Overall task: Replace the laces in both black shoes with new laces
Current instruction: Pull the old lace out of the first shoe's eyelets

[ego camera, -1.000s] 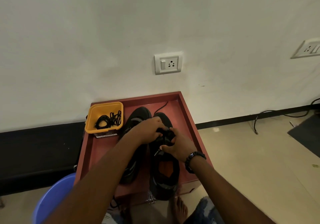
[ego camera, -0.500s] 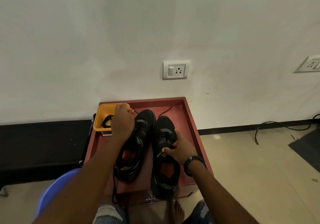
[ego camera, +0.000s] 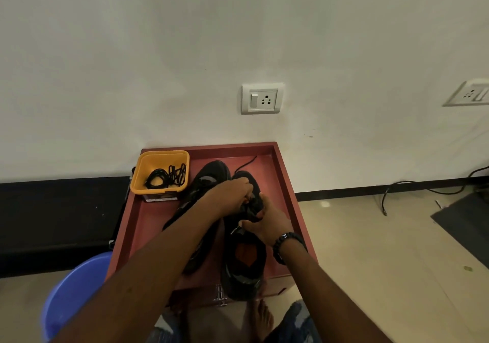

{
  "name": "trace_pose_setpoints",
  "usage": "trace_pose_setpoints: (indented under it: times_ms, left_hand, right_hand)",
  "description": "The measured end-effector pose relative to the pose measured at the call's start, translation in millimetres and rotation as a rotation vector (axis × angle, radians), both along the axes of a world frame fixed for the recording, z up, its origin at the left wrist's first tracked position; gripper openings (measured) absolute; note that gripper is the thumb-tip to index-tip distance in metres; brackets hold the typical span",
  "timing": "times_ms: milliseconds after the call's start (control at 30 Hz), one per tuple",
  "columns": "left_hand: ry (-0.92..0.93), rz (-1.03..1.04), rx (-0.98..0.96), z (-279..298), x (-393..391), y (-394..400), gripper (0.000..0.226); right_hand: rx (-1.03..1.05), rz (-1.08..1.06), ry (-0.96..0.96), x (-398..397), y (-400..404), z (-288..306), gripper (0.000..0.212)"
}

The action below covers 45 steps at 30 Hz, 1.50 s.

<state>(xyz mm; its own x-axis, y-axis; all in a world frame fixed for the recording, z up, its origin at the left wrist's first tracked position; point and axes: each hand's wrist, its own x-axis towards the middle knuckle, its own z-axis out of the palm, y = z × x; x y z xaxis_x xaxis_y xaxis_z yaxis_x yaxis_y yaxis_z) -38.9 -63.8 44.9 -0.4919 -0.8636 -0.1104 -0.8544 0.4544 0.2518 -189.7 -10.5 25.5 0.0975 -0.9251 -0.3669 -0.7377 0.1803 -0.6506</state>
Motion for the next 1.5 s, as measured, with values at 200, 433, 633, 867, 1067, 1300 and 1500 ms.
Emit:
trace_pose_setpoints:
  times_ms: [200, 433, 633, 867, 1067, 1300, 1500]
  left_hand:
    - [0.695, 0.609, -0.42, 46.0, 33.5, -20.0, 0.013]
    - [0.476, 0.831, -0.187, 43.2, 77.8, 4.2, 0.043]
    - [0.517, 0.603, 0.083, 2.2, 34.3, 51.7, 0.032]
    - [0.522, 0.724, 0.382, -27.8, -11.1, 66.7, 0.087]
    - [0.586, 0.736, 0.296, -38.3, -9.4, 72.0, 0.079]
    - [0.578, 0.762, 0.171, -44.3, -15.6, 82.2, 0.062]
    - [0.564, 0.771, 0.184, -41.3, -15.4, 84.5, 0.062]
  right_hand:
    - [-0.008, -0.002, -0.03, -2.8, 0.7, 0.0, 0.096]
    - [-0.05, 0.025, -0.033, -2.0, 3.6, 1.2, 0.085]
    - [-0.228, 0.23, 0.107, -7.2, -24.2, 19.5, 0.033]
    - [-0.366, 0.464, 0.363, 1.7, -48.9, 16.0, 0.016]
    - [-0.201, 0.292, -0.036, -10.6, -60.4, 8.3, 0.009]
    - [0.087, -0.141, -0.638, -26.1, -46.0, 2.8, 0.01]
    - [-0.293, 0.467, 0.314, 7.6, -57.7, 20.4, 0.033]
